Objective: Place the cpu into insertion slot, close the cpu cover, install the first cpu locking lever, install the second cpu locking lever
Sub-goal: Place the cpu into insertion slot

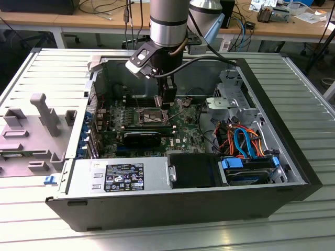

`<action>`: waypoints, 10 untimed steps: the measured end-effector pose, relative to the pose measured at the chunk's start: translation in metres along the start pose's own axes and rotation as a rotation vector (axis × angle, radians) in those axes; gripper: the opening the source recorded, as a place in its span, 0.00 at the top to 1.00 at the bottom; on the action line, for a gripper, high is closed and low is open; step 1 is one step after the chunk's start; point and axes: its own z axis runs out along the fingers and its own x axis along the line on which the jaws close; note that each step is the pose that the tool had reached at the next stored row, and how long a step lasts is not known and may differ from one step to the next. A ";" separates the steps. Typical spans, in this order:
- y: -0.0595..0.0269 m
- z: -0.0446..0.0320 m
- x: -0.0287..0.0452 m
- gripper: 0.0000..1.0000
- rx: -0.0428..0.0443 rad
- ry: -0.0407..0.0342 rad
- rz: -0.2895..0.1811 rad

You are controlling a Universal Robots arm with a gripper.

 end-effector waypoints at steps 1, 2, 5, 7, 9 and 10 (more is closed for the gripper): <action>0.0000 0.0000 0.0000 0.46 0.0001 0.0000 0.002; 0.0000 0.0000 0.0000 0.46 0.0001 0.0000 0.003; 0.0000 0.0000 0.0000 0.46 0.0002 0.0000 0.007; 0.0000 0.0000 0.0000 0.46 0.0003 0.0000 0.011; 0.0000 0.0000 0.0000 0.46 0.0003 0.0000 0.013; 0.0000 0.0000 0.0000 0.46 0.0004 0.0000 0.015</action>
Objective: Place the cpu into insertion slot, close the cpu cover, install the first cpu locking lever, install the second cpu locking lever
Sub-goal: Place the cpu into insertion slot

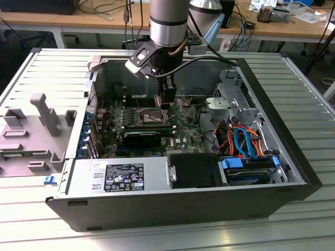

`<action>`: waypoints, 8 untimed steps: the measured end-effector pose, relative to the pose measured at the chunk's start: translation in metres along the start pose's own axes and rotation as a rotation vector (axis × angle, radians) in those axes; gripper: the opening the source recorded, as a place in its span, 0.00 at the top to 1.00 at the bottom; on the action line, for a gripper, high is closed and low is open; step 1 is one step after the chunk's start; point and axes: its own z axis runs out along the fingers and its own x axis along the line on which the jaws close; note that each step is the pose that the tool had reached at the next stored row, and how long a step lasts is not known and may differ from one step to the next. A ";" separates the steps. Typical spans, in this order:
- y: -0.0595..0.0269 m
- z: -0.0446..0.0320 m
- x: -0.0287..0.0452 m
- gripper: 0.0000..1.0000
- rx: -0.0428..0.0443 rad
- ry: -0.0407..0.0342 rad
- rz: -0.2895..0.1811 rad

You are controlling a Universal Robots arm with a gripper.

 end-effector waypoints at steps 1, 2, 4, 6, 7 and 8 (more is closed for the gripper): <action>0.0000 0.0000 0.0000 0.46 0.0000 0.0000 0.001; 0.0000 0.0000 0.0000 0.46 0.0000 0.0000 0.002; 0.0000 0.0000 0.0000 0.46 0.0001 0.0000 0.004; 0.0000 0.0000 0.0000 0.46 0.0001 0.0000 0.007; 0.0000 0.0000 0.0000 0.46 0.0002 0.0000 0.008; 0.0000 0.0000 0.0000 0.46 0.0002 0.0000 0.009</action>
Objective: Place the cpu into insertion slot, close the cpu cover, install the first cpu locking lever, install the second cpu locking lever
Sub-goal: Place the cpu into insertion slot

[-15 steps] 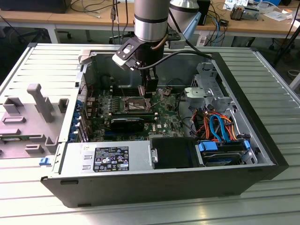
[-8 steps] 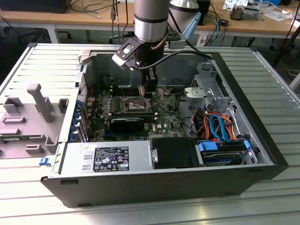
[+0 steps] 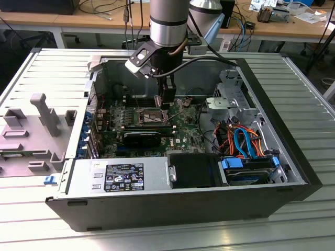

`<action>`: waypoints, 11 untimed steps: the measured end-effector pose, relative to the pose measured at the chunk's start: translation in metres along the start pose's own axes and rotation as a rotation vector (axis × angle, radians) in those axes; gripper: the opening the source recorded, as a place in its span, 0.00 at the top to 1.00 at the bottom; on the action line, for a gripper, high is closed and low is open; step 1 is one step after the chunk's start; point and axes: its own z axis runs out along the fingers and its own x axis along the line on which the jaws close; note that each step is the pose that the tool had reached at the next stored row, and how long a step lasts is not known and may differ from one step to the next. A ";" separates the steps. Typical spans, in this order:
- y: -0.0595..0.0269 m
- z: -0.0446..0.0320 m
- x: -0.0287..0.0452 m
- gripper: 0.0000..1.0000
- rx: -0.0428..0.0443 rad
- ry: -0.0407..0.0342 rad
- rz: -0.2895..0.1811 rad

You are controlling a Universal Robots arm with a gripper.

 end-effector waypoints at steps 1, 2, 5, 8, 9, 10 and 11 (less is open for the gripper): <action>0.0000 0.0000 0.0000 0.46 0.0001 0.0000 0.003; 0.0000 0.0000 0.0000 0.46 0.0001 0.0000 0.004; 0.0000 0.0000 0.0000 0.46 0.0002 -0.0001 0.009; 0.0000 0.0000 0.0000 0.46 0.0003 0.0000 0.013; 0.0000 0.0000 0.0000 0.46 0.0004 0.0000 0.014; 0.0000 0.0000 0.0000 0.46 0.0004 0.0000 0.016; 0.0000 0.0000 0.0000 0.46 0.0005 -0.0001 0.018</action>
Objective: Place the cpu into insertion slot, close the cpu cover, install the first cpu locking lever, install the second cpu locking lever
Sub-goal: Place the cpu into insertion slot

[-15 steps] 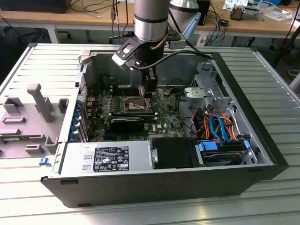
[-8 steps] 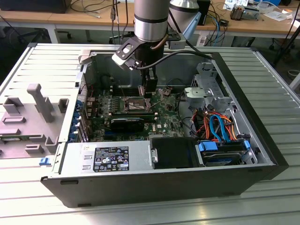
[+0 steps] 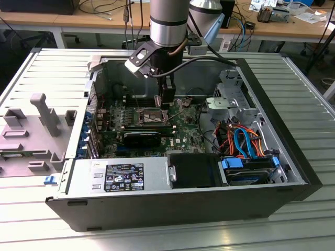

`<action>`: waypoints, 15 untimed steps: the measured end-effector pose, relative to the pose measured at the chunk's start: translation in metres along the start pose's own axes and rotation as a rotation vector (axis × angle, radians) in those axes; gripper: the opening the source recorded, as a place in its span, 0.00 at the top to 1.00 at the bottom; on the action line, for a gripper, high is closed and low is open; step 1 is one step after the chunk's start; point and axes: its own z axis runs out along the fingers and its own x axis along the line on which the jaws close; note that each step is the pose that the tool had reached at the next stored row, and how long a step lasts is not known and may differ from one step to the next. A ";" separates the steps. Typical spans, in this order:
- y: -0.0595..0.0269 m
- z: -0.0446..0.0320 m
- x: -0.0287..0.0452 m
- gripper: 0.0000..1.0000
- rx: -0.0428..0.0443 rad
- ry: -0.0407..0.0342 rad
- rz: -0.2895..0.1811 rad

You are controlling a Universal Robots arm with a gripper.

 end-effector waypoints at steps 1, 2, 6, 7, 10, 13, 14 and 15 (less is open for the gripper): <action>0.0000 0.0000 0.0000 0.46 0.0000 0.0000 0.002; 0.0000 0.0000 0.0000 0.46 0.0001 0.0000 0.004; 0.0000 0.0000 0.0000 0.46 0.0002 0.0000 0.008; 0.0000 0.0000 0.0000 0.46 0.0002 0.0000 0.009; 0.0000 0.0000 0.0000 0.46 0.0003 0.0000 0.012; 0.0000 0.0000 0.0000 0.46 0.0004 0.0000 0.015; 0.0000 0.0000 0.0000 0.46 0.0005 0.0000 0.016; 0.0000 0.0000 0.0000 0.46 0.0004 -0.0001 0.017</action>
